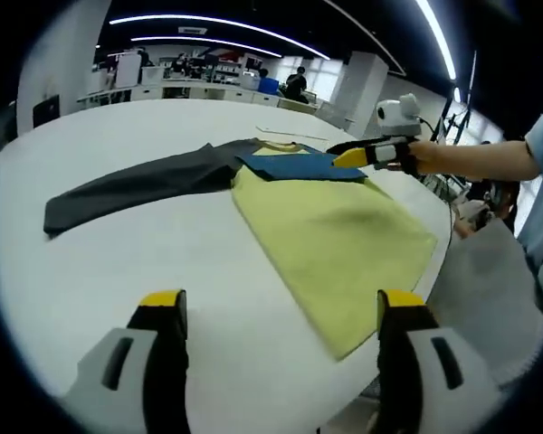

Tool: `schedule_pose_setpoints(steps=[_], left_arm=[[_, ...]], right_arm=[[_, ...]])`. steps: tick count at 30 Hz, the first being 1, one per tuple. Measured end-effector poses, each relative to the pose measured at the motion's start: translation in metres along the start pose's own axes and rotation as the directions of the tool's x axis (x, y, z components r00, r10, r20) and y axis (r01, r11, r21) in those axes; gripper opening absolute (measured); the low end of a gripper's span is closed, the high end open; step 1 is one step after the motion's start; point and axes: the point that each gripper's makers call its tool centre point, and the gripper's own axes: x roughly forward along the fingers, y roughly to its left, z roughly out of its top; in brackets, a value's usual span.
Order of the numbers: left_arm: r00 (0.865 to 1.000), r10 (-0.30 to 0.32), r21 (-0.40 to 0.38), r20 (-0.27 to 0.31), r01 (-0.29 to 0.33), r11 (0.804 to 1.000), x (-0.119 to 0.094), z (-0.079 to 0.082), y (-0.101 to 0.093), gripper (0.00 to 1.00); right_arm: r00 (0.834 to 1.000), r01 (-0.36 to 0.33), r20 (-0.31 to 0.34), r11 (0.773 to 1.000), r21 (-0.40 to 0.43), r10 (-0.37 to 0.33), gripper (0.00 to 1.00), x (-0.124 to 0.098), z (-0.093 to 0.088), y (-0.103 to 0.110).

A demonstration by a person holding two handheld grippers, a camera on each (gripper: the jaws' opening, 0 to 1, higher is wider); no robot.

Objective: Fold the garment on the visible template until the final outline fits inside the template.

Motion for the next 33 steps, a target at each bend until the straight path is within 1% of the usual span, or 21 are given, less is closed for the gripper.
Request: schedule_pose_setpoints(steps=[3, 7, 8, 10, 12, 13, 16, 18, 19, 20, 21, 22, 23, 24, 25, 27, 29, 30, 31, 32, 33], left_arm=[[0.999, 0.015, -0.03, 0.038, -0.014, 0.999, 0.0, 0.014, 0.015, 0.82], [0.998, 0.044, -0.036, 0.053, -0.042, 0.998, 0.0, 0.023, 0.037, 0.79], [0.997, 0.047, -0.04, 0.055, -0.045, 0.998, 0.0, 0.024, 0.039, 0.79], [0.995, 0.068, -0.07, 0.067, -0.064, 0.996, -0.001, 0.028, 0.055, 0.78], [0.991, 0.112, -0.065, 0.068, -0.108, 0.992, -0.005, 0.032, 0.075, 0.76], [0.985, 0.161, -0.084, 0.068, -0.156, 0.984, -0.009, 0.033, 0.09, 0.76], [0.975, 0.212, -0.129, 0.072, -0.201, 0.971, -0.015, 0.039, 0.117, 0.75], [0.968, 0.239, -0.151, 0.083, -0.224, 0.963, -0.02, 0.044, 0.131, 0.74], [0.96, 0.267, -0.172, 0.089, -0.249, 0.953, -0.022, 0.045, 0.141, 0.72], [0.952, 0.297, -0.186, 0.071, -0.28, 0.942, -0.024, 0.043, 0.154, 0.7], [0.948, 0.313, -0.19, 0.062, -0.296, 0.936, -0.025, 0.041, 0.163, 0.69], [0.935, 0.35, -0.198, 0.064, -0.332, 0.922, -0.028, 0.041, 0.177, 0.69], [0.932, 0.357, -0.21, 0.063, -0.337, 0.918, -0.028, 0.04, 0.184, 0.7], [0.922, 0.384, -0.236, 0.053, -0.362, 0.902, -0.029, 0.037, 0.195, 0.71], [0.917, 0.396, -0.242, 0.044, -0.375, 0.895, -0.029, 0.034, 0.201, 0.71], [0.903, 0.429, -0.281, 0.025, -0.406, 0.87, -0.031, 0.028, 0.214, 0.69], [0.895, 0.445, -0.327, 0.027, -0.413, 0.85, -0.03, 0.026, 0.222, 0.66], [0.896, 0.443, -0.336, 0.033, -0.407, 0.849, -0.029, 0.027, 0.224, 0.63], [0.893, 0.448, -0.351, 0.037, -0.408, 0.843, -0.028, 0.026, 0.228, 0.61], [0.891, 0.451, -0.346, 0.043, -0.411, 0.844, -0.027, 0.028, 0.23, 0.59], [0.889, 0.456, -0.352, 0.041, -0.414, 0.839, -0.026, 0.028, 0.233, 0.55]], right_arm=[[1.0, 0.016, 0.007, 1.0, 0.019, -0.016, 1.0, -0.011, -0.004, -0.004], [1.0, 0.028, 0.006, 0.999, 0.036, -0.028, 1.0, -0.023, -0.011, -0.006], [1.0, 0.027, 0.01, 0.999, 0.037, -0.028, 1.0, -0.025, -0.012, -0.006], [0.999, 0.027, 0.027, 0.998, 0.064, -0.028, 1.0, -0.032, -0.013, -0.004], [0.999, 0.025, 0.029, 0.997, 0.069, -0.027, 1.0, -0.04, -0.017, -0.001], [0.999, 0.026, 0.028, 0.997, 0.066, -0.028, 1.0, -0.044, -0.018, 0.0], [0.999, 0.032, -0.007, 0.999, -0.004, -0.032, 1.0, -0.055, -0.03, 0.003], [0.999, 0.033, -0.009, 0.999, -0.003, -0.033, 1.0, -0.062, -0.035, 0.005], [0.999, 0.032, -0.01, 0.999, -0.005, -0.032, 1.0, -0.066, -0.037, 0.006], [0.999, 0.034, -0.009, 0.999, -0.01, -0.034, 1.0, -0.07, -0.039, 0.007], [0.999, 0.035, -0.013, 0.999, -0.013, -0.035, 1.0, -0.073, -0.041, 0.007], [0.999, 0.036, -0.016, 0.999, -0.014, -0.036, 1.0, -0.076, -0.043, 0.008], [0.999, 0.037, -0.015, 0.999, -0.012, -0.037, 1.0, -0.081, -0.045, 0.009], [0.999, 0.04, -0.012, 0.999, -0.01, -0.04, 1.0, -0.084, -0.045, 0.009], [0.999, 0.048, -0.011, 0.999, -0.004, -0.048, 1.0, -0.089, -0.047, 0.008], [0.998, 0.058, -0.013, 0.998, -0.001, -0.058, 1.0, -0.098, -0.051, 0.008], [0.997, 0.073, -0.02, 0.997, -0.003, -0.073, 1.0, -0.106, -0.055, 0.006], [0.997, 0.074, -0.021, 0.997, -0.001, -0.074, 1.0, -0.109, -0.057, 0.006], [0.997, 0.078, -0.021, 0.997, 0.006, -0.078, 1.0, -0.113, -0.059, 0.006], [0.996, 0.084, -0.018, 0.996, 0.011, -0.084, 1.0, -0.116, -0.059, 0.005], [0.996, 0.087, -0.016, 0.996, 0.015, -0.086, 1.0, -0.119, -0.06, 0.005]])
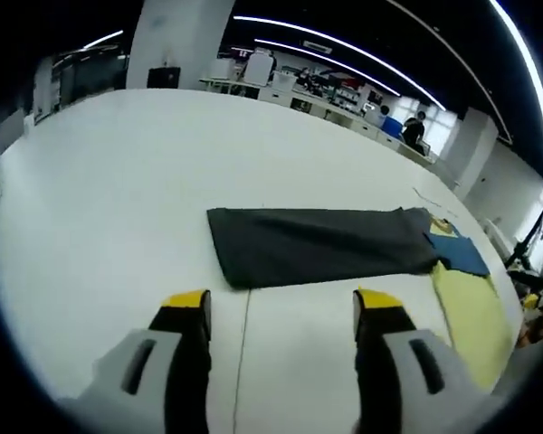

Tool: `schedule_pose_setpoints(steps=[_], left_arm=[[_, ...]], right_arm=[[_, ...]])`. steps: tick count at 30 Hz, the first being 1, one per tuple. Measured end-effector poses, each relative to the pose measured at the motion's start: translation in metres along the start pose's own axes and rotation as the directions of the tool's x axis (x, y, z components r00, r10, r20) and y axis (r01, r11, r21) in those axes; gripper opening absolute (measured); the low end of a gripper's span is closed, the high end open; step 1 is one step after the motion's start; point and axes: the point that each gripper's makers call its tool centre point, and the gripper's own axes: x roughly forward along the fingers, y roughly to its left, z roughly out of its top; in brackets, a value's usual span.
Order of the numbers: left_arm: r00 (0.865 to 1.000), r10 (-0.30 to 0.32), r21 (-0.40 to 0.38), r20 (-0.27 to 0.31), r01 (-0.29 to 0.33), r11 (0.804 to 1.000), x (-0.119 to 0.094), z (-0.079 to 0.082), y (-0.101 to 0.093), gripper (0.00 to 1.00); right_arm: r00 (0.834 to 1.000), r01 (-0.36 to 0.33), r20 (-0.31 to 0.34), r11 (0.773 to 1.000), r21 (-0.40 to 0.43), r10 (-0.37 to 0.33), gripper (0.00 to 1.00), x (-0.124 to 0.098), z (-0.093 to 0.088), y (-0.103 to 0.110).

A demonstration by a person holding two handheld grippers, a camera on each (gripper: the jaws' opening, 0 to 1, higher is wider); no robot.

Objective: Fold the garment on the visible template until the final outline fits inside the template.

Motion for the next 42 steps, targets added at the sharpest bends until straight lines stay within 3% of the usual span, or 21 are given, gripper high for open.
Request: schedule_pose_setpoints(steps=[3, 6, 10, 12, 15, 21, 25, 27, 31, 38, 42], left_arm=[[0.999, 0.03, -0.097, 0.035, -0.027, 0.995, 0.003, 0.007, 0.008, 0.44], [0.996, 0.077, -0.167, 0.034, -0.07, 0.984, 0.005, 0.006, 0.021, 0.28], [0.996, 0.081, -0.171, 0.043, -0.072, 0.983, 0.008, 0.006, 0.026, 0.17], [0.997, 0.065, -0.256, 0.051, -0.05, 0.965, 0.008, 0.007, 0.022, 0.14], [0.995, 0.089, -0.211, 0.036, -0.079, 0.974, 0.007, 0.006, 0.027, 0.09], [0.997, 0.072, -0.271, 0.028, -0.062, 0.961, 0.012, 0.008, 0.03, 0.03], [0.997, 0.077, -0.234, 0.003, -0.074, 0.969, 0.012, 0.012, 0.031, 0.02], [0.998, 0.05, -0.257, 0.047, -0.037, 0.966, 0.011, 0.023, 0.024, 0.0], [0.995, 0.023, -0.228, 0.098, 0.0, 0.974, 0.001, 0.045, 0.012, 0.0], [0.988, -0.014, -0.171, 0.151, 0.04, 0.984, -0.014, 0.077, -0.004, 0.0], [0.976, -0.091, -0.123, 0.2, 0.117, 0.985, -0.018, 0.101, -0.031, 0.0]], right_arm=[[1.0, 0.019, 0.003, 1.0, 0.012, -0.019, 1.0, -0.008, -0.004, -0.003], [1.0, 0.029, 0.002, 0.999, 0.026, -0.029, 1.0, -0.012, -0.008, -0.005], [0.999, 0.047, -0.002, 0.998, 0.051, -0.047, 1.0, -0.016, -0.015, -0.009], [0.999, 0.053, 0.0, 0.997, 0.061, -0.053, 1.0, -0.018, -0.017, -0.01], [0.998, 0.057, 0.002, 0.996, 0.068, -0.057, 1.0, -0.02, -0.02, -0.01], [0.999, 0.055, -0.002, 0.996, 0.077, -0.055, 1.0, -0.021, -0.024, -0.009], [0.998, 0.057, 0.012, 0.994, 0.094, -0.059, 1.0, -0.02, -0.024, -0.012], [0.998, 0.06, 0.015, 0.993, 0.105, -0.062, 1.0, -0.02, -0.025, -0.012], [0.998, 0.059, 0.02, 0.992, 0.11, -0.061, 1.0, -0.021, -0.026, -0.011], [0.998, 0.052, 0.025, 0.992, 0.118, -0.055, 1.0, -0.022, -0.029, -0.01], [0.998, 0.053, 0.035, 0.991, 0.124, -0.058, 1.0, -0.023, -0.028, -0.011]])
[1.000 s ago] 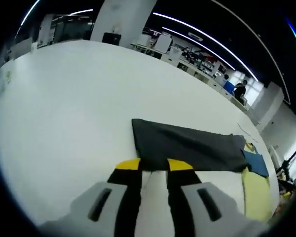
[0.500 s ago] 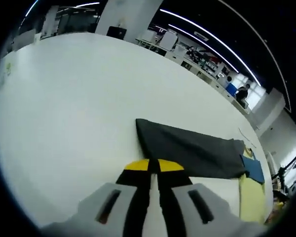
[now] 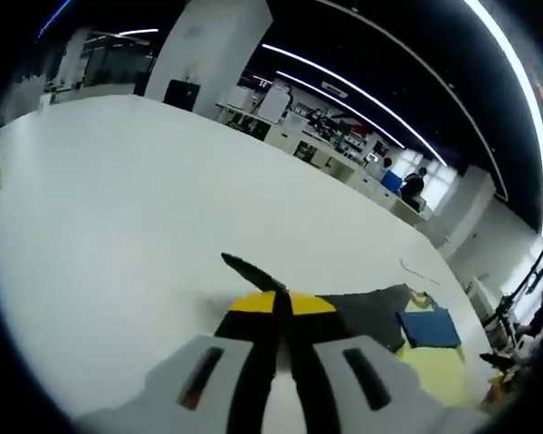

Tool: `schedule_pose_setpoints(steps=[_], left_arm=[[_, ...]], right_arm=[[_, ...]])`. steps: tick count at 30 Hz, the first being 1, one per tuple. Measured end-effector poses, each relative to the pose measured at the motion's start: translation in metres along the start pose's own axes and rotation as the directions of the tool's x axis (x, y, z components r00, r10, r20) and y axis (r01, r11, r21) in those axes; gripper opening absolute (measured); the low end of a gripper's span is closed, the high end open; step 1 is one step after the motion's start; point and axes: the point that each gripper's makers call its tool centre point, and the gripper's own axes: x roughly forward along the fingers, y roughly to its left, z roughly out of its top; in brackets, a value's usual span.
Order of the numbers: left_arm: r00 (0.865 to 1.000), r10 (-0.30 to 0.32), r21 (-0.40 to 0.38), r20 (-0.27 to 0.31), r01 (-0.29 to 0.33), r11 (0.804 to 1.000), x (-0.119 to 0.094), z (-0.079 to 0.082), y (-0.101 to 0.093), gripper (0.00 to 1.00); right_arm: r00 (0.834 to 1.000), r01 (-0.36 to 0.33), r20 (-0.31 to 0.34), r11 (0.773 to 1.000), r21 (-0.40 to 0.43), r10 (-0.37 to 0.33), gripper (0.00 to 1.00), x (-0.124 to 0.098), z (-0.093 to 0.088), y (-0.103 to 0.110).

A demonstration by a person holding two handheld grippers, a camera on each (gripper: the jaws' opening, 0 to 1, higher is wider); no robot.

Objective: Fold the garment on the visible template until the final outline fits inside the template.

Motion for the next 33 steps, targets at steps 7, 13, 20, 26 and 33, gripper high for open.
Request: schedule_pose_setpoints(steps=[7, 13, 20, 26, 33], left_arm=[[0.986, -0.165, 0.104, 0.01, 0.163, 0.981, 0.019, 0.027, -0.073, 0.0], [0.963, -0.263, 0.145, -0.049, 0.268, 0.952, 0.045, 0.015, -0.126, 0.0], [0.927, -0.357, 0.137, -0.112, 0.371, 0.919, 0.075, -0.01, -0.18, 0.0], [0.891, -0.427, 0.1, -0.154, 0.444, 0.89, 0.1, -0.032, -0.223, 0.0], [0.857, -0.481, 0.068, -0.186, 0.499, 0.864, 0.115, -0.054, -0.264, 0.0]], right_arm=[[0.999, 0.003, 0.032, 1.0, 0.028, -0.004, 1.0, -0.003, 0.006, -0.001], [0.999, 0.008, 0.047, 0.999, 0.053, -0.01, 0.99, -0.007, 0.004, 0.002], [0.998, 0.028, 0.056, 0.998, 0.059, -0.032, 0.99, -0.013, 0.001, 0.005], [0.998, 0.038, 0.043, 0.998, 0.045, -0.04, 0.99, -0.016, -0.006, 0.006], [0.998, 0.039, 0.042, 0.999, -0.011, -0.038, 1.0, -0.028, -0.005, 0.012]])
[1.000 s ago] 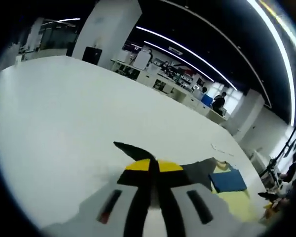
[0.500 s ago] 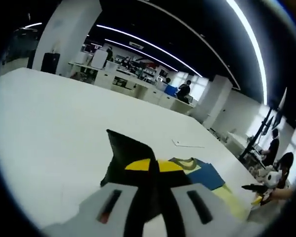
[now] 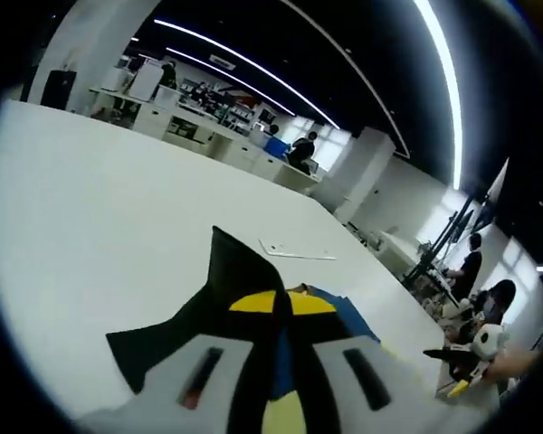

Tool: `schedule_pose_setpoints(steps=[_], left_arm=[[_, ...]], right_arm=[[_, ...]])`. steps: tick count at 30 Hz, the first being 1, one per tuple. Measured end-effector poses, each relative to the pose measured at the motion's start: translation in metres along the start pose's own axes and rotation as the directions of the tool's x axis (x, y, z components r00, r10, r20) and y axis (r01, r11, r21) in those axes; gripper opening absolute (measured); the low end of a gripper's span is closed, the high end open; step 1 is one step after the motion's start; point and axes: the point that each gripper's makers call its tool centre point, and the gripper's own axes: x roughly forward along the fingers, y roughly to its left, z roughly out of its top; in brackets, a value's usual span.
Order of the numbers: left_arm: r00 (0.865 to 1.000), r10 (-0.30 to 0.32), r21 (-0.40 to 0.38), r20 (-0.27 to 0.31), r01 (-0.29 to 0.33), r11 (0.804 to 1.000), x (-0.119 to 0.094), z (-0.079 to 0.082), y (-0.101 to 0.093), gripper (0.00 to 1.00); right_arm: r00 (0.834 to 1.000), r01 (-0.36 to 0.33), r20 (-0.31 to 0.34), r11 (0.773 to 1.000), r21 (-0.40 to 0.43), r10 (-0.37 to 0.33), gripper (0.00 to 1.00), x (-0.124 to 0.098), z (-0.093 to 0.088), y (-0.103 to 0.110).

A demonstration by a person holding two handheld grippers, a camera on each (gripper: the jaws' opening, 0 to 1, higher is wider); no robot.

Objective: Fold the garment on the visible template until the final outline fits inside the template.

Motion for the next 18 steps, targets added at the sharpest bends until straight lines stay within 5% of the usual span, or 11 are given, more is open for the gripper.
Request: schedule_pose_setpoints(steps=[8, 11, 18], left_arm=[[0.996, -0.087, -0.024, -0.01, 0.087, 0.996, 0.043, -0.012, -0.042, 0.0], [0.992, -0.124, -0.034, -0.009, 0.123, 0.992, 0.059, -0.014, -0.057, 0.0], [0.98, -0.198, -0.046, -0.01, 0.198, 0.979, 0.092, -0.022, -0.093, 0.0]], right_arm=[[0.999, 0.041, -0.013, 0.996, -0.073, -0.042, 0.97, -0.018, -0.009, 0.005], [0.999, 0.042, 0.003, 0.999, -0.005, -0.042, 0.95, -0.021, -0.012, 0.004], [0.997, 0.071, 0.017, 0.997, 0.016, -0.071, 0.92, -0.022, -0.009, -0.006]])
